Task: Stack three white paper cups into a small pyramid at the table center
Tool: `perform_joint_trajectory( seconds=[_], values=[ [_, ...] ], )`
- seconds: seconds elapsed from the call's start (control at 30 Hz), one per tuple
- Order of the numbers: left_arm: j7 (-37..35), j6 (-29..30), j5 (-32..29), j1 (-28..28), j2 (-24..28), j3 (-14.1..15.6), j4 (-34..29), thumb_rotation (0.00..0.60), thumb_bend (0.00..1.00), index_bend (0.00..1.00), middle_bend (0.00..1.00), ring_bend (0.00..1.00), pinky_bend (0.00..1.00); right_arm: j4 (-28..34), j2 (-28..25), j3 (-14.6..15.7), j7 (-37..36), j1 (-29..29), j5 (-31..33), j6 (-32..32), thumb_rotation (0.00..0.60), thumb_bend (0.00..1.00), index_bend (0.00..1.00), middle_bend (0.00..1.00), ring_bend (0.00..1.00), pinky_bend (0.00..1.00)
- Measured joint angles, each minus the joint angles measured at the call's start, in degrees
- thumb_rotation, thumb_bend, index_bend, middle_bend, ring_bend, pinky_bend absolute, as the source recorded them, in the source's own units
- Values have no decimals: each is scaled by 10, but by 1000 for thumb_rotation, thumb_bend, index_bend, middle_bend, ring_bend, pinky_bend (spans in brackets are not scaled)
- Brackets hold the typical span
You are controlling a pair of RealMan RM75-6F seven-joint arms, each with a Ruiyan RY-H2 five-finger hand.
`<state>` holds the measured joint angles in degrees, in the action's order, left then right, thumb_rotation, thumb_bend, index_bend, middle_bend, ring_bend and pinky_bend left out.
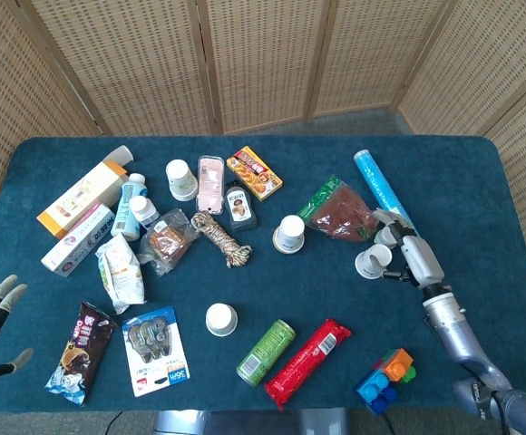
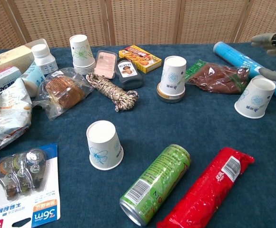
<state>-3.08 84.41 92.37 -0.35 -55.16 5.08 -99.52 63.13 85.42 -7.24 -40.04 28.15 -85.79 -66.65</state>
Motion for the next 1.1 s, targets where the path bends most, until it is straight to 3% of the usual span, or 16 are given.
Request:
perform_joint_trajectory(
  seconds=[0.43,0.87,1.1],
  values=[
    [-5,0,2,-1,2,1,0,600,273,0,0,0,0,64,-82,23,81,-9,-16,-3,488,398,32,0,0,0],
    [-2,-2,1,-2,1,1,-1,600,272,0,0,0,0,105,-131,47,159,19,-5,99,468,371,0,0,0,0],
    [-5,-3,1,-3,2,1,0,600,273,0,0,0,0,115,-127,39,195,34,15,120,537,370,0,16,0,14]
  ],
)
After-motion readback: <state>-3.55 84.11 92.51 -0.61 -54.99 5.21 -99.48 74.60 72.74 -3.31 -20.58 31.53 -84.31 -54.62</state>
